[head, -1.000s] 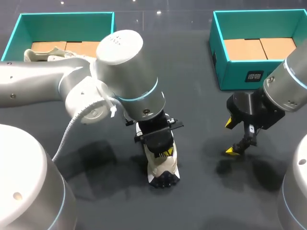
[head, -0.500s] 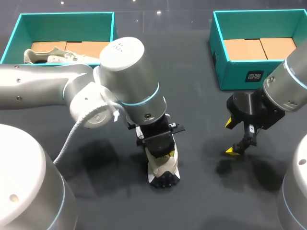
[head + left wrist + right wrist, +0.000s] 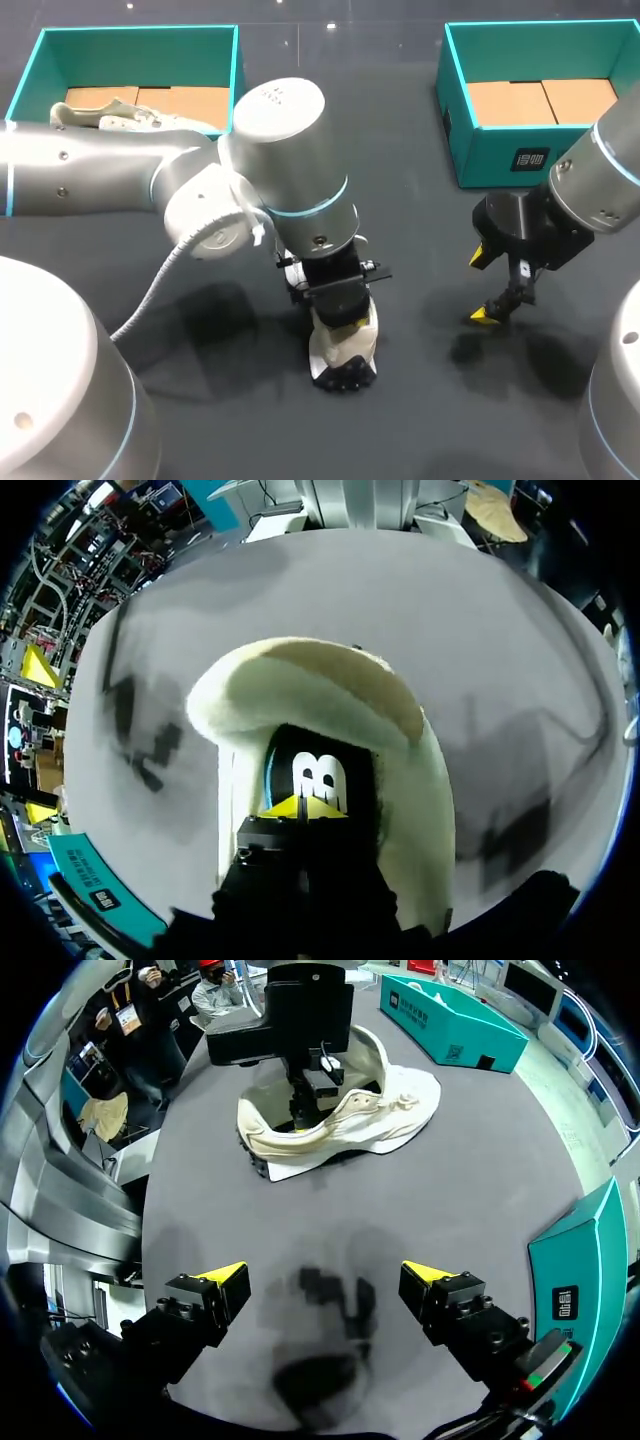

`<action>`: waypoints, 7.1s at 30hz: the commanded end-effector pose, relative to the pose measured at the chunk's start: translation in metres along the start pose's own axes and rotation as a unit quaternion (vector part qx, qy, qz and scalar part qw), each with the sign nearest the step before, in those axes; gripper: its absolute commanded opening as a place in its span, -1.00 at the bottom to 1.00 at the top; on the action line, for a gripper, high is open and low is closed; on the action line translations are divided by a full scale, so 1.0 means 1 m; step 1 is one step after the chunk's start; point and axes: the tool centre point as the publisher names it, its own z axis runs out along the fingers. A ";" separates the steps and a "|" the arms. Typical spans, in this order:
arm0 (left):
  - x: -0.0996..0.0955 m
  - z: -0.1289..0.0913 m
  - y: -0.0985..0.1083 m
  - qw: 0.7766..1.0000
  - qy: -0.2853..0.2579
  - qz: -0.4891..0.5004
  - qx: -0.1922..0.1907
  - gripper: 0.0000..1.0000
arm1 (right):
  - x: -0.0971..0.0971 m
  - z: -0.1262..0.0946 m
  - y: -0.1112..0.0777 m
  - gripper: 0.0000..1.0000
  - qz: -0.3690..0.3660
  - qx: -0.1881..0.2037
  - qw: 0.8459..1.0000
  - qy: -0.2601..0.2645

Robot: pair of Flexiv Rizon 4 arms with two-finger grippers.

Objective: Take the shoe out of the shoebox, open the shoe tongue, remove and reinsert the insole, then place the shoe into the shoebox

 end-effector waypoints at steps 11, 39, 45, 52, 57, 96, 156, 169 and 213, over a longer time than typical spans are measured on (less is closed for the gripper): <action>-0.011 -0.010 -0.013 0.999 -0.032 0.013 -0.020 -1.00 | 0.002 0.001 -0.001 1.00 0.000 0.000 1.000 -0.002; 0.033 0.019 -0.023 0.993 0.116 0.012 0.005 -1.00 | 0.002 0.001 -0.001 1.00 0.000 0.000 1.000 -0.002; 0.045 0.010 -0.017 0.991 0.136 0.006 0.011 -1.00 | 0.002 0.001 -0.001 1.00 0.000 0.000 1.000 -0.002; 0.025 -0.021 -0.014 0.998 0.067 0.004 0.002 -1.00 | 0.002 0.001 -0.001 1.00 0.000 0.000 1.000 -0.002; 0.000 -0.027 -0.021 1.000 0.021 0.001 0.017 -1.00 | 0.002 0.001 -0.001 1.00 0.000 0.000 1.000 -0.002; 0.041 -0.002 -0.009 0.991 0.131 -0.011 -0.012 -1.00 | 0.002 0.001 -0.001 1.00 0.000 0.000 1.000 -0.002; 0.013 -0.038 0.002 0.982 0.116 -0.085 -0.120 -1.00 | 0.002 0.001 -0.001 1.00 0.000 0.000 1.000 -0.002; 0.028 -0.039 0.022 0.974 0.127 -0.128 -0.137 -1.00 | 0.002 0.001 -0.001 1.00 0.000 0.000 1.000 -0.002; 0.030 -0.063 0.028 0.975 0.126 -0.128 -0.134 1.00 | 0.002 0.001 -0.001 1.00 0.000 0.000 1.000 -0.002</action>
